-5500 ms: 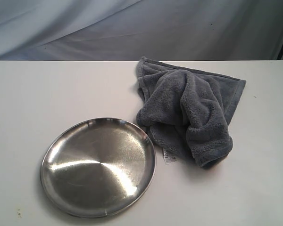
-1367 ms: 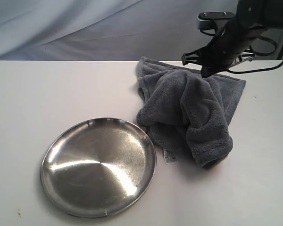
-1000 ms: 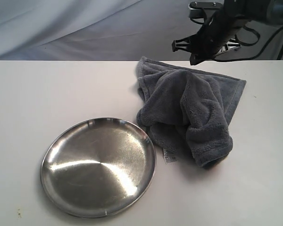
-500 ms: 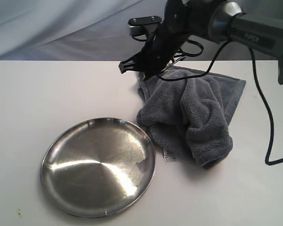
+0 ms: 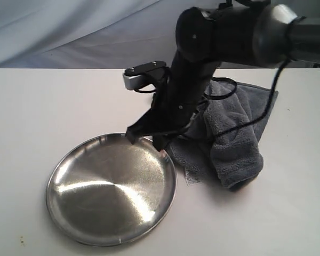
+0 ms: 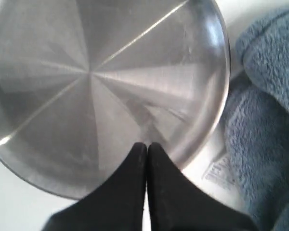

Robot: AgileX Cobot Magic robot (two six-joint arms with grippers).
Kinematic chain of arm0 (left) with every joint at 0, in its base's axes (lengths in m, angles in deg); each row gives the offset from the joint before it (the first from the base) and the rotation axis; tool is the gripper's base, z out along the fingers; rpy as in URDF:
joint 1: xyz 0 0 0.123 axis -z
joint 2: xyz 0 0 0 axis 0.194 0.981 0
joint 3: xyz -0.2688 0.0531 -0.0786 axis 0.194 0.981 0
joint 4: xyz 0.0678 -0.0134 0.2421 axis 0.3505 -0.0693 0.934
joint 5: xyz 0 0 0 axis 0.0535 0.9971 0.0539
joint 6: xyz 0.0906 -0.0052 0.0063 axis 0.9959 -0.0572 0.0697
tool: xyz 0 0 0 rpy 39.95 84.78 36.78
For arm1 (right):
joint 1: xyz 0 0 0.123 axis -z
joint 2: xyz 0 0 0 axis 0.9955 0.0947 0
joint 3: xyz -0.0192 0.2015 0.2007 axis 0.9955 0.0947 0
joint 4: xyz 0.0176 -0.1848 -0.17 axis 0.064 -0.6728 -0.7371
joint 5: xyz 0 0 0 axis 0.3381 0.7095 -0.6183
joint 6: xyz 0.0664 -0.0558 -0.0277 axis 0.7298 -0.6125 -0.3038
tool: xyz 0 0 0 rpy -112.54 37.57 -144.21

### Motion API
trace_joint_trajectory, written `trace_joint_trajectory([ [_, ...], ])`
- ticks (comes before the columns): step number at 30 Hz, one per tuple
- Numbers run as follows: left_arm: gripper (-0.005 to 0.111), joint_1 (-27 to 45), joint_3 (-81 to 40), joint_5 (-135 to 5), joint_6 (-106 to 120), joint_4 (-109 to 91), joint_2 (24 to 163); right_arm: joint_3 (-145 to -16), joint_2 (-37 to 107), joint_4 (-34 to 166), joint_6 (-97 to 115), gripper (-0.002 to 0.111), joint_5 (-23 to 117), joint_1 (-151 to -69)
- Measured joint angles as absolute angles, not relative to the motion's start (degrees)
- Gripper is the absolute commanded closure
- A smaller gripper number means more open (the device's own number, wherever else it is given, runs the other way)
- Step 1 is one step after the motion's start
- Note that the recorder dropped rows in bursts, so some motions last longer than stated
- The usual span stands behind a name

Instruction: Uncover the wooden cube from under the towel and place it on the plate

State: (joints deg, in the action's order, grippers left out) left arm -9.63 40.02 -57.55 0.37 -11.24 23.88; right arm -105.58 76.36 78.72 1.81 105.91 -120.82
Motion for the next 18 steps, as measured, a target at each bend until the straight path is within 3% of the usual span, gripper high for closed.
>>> trace_joint_trajectory([
  [4,0.105,-9.6,40.0,-57.6,0.4,-11.2,23.9,-89.5,67.0,72.8,4.5,0.108,99.7,-118.9],
  [7,0.105,-9.6,40.0,-57.6,0.4,-11.2,23.9,-78.9,59.7,71.2,6.5,0.108,95.1,-111.9],
  [12,0.105,-9.6,40.0,-57.6,0.4,-11.2,23.9,-75.1,53.2,70.5,7.4,0.108,92.8,-97.6],
  [18,0.105,-9.6,40.0,-57.6,0.4,-11.2,23.9,-75.1,53.0,70.1,8.0,0.108,92.2,-95.2],
])
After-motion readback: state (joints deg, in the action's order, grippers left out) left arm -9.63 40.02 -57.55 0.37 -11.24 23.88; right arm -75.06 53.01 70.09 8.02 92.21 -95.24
